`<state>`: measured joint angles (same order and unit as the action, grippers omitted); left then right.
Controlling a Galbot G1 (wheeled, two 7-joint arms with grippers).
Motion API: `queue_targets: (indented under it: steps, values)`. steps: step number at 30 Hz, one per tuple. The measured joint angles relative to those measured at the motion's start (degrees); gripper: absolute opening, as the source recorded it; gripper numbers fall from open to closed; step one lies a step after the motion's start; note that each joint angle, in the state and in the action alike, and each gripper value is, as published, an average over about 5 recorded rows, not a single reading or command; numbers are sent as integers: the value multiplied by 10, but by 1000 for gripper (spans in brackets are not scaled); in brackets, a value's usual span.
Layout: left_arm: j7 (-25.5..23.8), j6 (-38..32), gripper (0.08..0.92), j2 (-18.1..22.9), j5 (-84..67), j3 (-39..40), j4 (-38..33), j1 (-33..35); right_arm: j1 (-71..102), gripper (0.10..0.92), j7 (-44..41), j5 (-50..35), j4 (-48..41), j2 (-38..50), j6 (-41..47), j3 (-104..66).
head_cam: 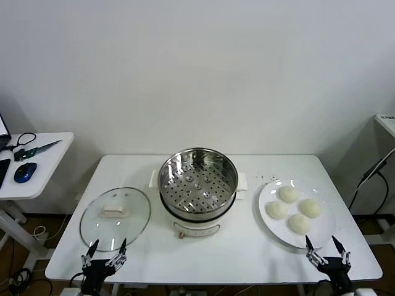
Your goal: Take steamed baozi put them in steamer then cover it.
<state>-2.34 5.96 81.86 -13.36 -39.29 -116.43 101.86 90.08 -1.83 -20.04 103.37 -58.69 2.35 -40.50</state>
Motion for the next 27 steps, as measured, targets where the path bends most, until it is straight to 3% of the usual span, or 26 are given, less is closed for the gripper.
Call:
queue_targets:
  steps: [7, 15, 21, 27]
  values:
    - [0, 0, 823, -4, 1, 4, 0, -4, -149, 823, -86, 50, -61, 126, 53, 83]
    - [-1, -7, 823, -7, 7, 4, 1, -4, -430, 823, -298, 140, -165, 282, 22, 334]
    - [-1, -12, 823, -2, 12, 6, 3, -3, -659, 823, -454, 177, -248, 327, -30, 564]
    - [-1, -15, 823, 3, 17, 9, 5, -4, -865, 823, -537, 171, -321, 320, -41, 780]
